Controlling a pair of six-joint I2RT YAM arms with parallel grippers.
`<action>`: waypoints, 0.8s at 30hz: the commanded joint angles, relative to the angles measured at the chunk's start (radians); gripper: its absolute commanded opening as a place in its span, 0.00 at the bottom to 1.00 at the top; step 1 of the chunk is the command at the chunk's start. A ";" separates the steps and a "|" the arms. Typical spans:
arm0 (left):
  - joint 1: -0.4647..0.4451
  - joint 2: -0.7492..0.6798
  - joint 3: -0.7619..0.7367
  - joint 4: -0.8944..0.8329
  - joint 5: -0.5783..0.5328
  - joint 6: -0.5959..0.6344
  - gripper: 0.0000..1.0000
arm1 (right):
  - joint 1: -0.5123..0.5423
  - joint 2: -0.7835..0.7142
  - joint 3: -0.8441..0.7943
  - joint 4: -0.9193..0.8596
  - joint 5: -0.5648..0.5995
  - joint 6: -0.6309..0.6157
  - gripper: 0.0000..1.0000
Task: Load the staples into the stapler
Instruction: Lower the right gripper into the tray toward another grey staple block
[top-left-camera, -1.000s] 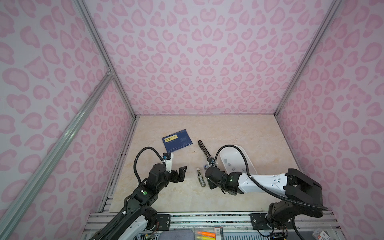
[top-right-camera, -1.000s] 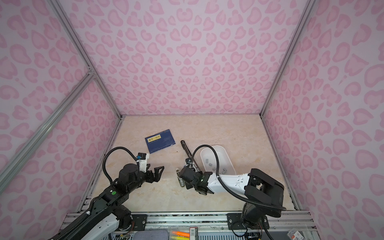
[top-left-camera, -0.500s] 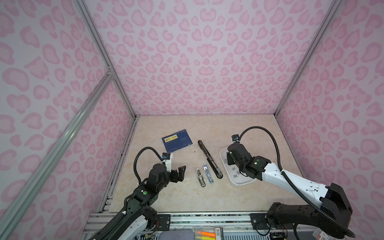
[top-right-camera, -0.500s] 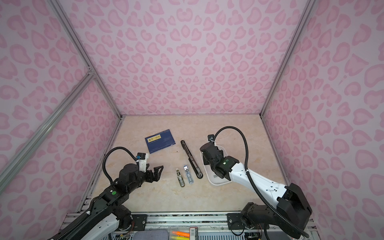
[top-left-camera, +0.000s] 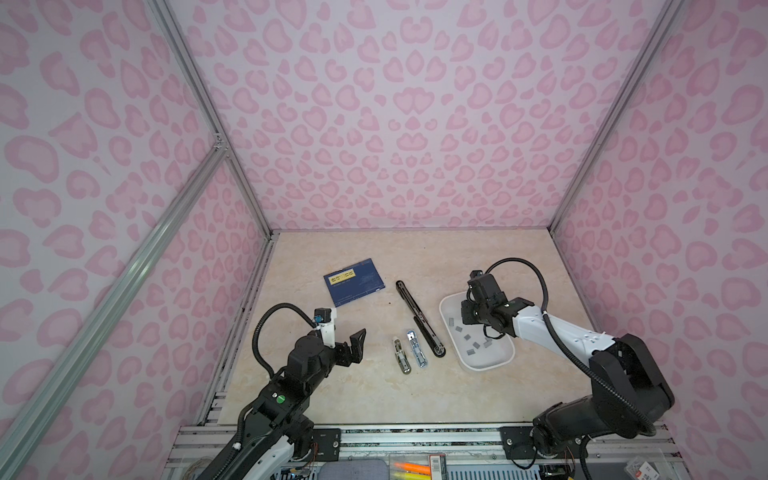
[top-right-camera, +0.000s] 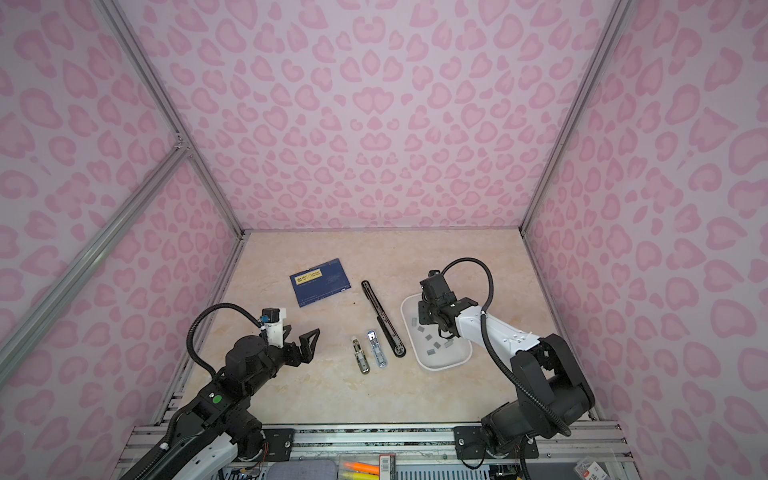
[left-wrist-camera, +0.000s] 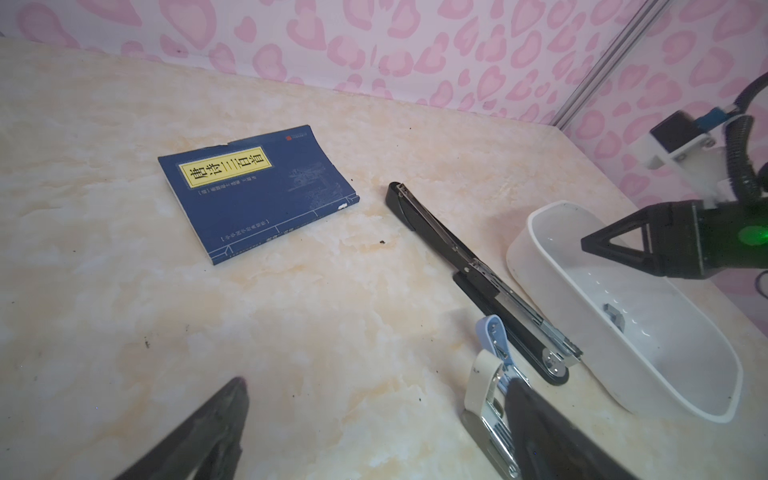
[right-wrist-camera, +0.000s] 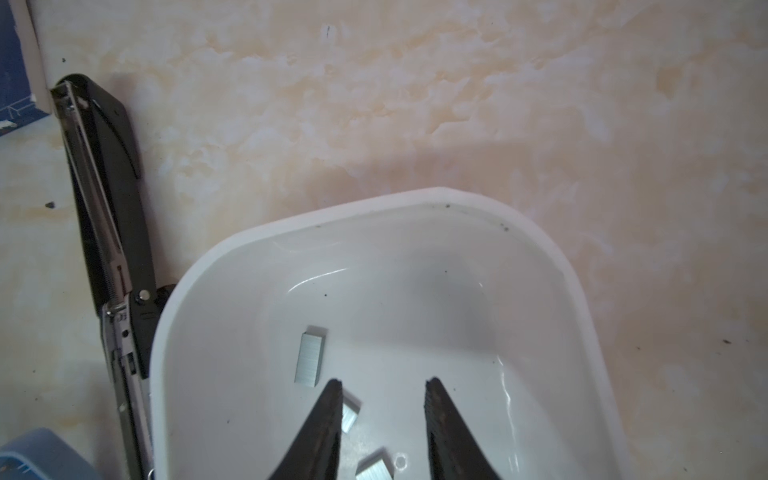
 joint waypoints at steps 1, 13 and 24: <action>0.001 -0.059 -0.016 -0.015 -0.037 -0.002 0.97 | -0.019 0.027 -0.010 0.041 -0.068 -0.025 0.35; 0.002 -0.141 -0.035 -0.043 -0.073 -0.011 0.97 | 0.035 0.165 0.047 0.061 -0.137 -0.046 0.41; 0.002 -0.057 -0.016 -0.023 -0.054 -0.005 0.97 | 0.070 0.220 0.083 0.015 -0.057 -0.053 0.42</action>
